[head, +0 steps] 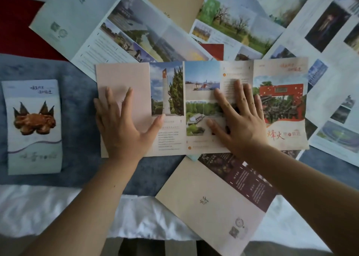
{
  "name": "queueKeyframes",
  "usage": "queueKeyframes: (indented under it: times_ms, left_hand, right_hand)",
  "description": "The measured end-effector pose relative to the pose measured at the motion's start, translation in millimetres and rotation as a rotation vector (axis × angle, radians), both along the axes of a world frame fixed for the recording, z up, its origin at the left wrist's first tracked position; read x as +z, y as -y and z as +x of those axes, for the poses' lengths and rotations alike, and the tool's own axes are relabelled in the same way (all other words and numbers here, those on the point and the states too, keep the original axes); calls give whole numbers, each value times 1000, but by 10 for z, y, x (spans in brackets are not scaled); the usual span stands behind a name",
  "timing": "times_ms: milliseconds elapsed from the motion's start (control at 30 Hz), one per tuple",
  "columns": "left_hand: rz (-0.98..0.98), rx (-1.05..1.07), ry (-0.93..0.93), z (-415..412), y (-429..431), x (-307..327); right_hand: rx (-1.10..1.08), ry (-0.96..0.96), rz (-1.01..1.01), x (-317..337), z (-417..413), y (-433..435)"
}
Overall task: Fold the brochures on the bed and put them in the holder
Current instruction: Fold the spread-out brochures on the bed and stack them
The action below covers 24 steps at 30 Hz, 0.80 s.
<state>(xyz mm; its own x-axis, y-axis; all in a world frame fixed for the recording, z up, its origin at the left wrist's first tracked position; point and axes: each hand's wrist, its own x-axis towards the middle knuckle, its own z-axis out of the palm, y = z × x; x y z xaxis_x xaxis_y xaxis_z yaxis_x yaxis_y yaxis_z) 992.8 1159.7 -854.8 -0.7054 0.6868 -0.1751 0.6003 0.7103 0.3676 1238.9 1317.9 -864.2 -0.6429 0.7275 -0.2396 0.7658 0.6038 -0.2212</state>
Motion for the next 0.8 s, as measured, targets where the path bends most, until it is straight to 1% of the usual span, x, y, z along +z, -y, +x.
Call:
queueKeyframes:
  times_ms: [67,233,433,533,600,733,800]
  left_hand:
    - [24,34,36,62,-79,35]
    - [99,7,76,219,-239,141]
    - [166,105,205,348,-248,257]
    - [96,166,208,401,-85,275]
    - [28,170,209,467,73,265]
    - [-144,16,108,679,266,219]
    - [-167,25,118,760,237,190]
  right_hand:
    - [11,10,1,-8,28,-19]
    - [46,16,3,-16,128,-40]
    - [50,-9,19,-42,252,-56]
    - [-13,19,30,-59,383,-59]
    - [-49,31,38,-78,447,-65]
    - [-76,14,47,-130,474,-67]
    - [-81,7,53,-145,473,-58]
